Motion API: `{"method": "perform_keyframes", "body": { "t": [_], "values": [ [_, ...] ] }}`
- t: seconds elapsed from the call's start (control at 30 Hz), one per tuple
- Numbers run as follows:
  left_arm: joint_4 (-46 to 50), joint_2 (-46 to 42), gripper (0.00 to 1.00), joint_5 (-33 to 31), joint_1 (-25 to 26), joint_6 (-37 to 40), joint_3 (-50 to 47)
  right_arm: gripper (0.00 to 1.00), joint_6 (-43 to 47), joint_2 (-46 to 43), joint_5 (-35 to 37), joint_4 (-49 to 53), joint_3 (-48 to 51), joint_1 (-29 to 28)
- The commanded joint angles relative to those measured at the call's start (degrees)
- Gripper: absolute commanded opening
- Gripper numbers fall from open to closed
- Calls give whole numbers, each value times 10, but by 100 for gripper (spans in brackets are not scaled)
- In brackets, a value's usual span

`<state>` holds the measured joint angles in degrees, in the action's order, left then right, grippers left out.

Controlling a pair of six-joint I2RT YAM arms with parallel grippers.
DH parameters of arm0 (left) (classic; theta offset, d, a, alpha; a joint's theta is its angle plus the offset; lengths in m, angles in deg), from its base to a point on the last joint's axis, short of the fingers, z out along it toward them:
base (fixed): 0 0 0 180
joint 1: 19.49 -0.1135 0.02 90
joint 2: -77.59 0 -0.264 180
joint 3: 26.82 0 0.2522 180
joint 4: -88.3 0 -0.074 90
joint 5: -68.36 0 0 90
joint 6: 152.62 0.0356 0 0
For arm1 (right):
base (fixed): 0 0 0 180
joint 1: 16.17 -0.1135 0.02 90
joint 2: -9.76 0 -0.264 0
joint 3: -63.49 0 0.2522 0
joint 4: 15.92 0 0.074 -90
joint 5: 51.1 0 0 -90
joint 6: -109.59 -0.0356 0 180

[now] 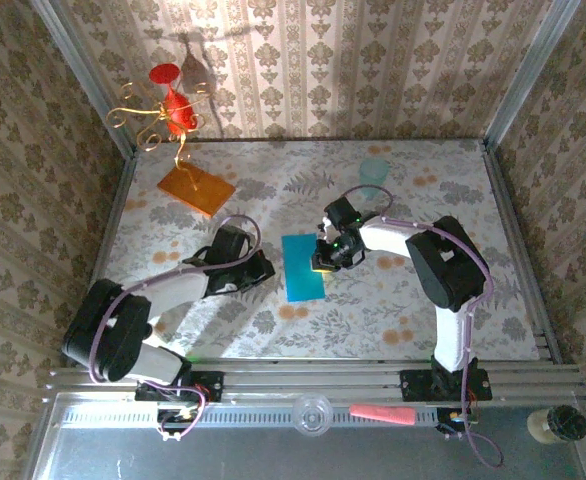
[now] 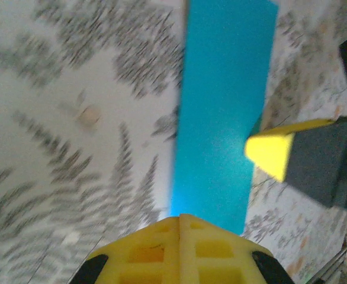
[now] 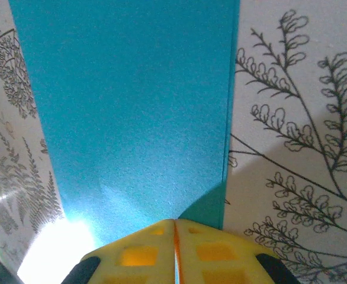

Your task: Fold a paper plane with a square sheet of paper (pick it up from the middle)

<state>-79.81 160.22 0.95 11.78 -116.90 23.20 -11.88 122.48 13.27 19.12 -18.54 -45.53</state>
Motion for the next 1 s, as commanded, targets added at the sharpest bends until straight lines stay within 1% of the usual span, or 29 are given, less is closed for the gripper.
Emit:
{"method": "perform_keyframes", "body": {
  "t": [0.0, 0.17, 0.27, 0.4, 0.6, 0.8, 0.97],
  "values": [
    [-49, 38, 2, 24, -5, 22, 34, 14, 0, -11, 36, 63, -14, -7],
    [-70, 99, 8, 41, -4, 26, 79, 22, -16, -89, 47, 61, -27, -5],
    [-61, 127, 10, 34, -4, 37, 106, 30, -33, -130, 68, 49, 2, -1],
    [-42, 165, 14, 29, -3, 46, 142, 34, -56, -170, 84, 35, 61, 17],
    [-25, 207, 15, 25, -2, 54, 179, 38, -88, -219, 46, -7, 139, 33],
    [8, 230, 15, -2, -5, 66, 204, 39, -112, -227, 5, -24, 179, 33],
    [-6, 247, 15, 7, -8, 58, 199, 39, -132, -225, -26, -49, 210, 28]
  ]
}}
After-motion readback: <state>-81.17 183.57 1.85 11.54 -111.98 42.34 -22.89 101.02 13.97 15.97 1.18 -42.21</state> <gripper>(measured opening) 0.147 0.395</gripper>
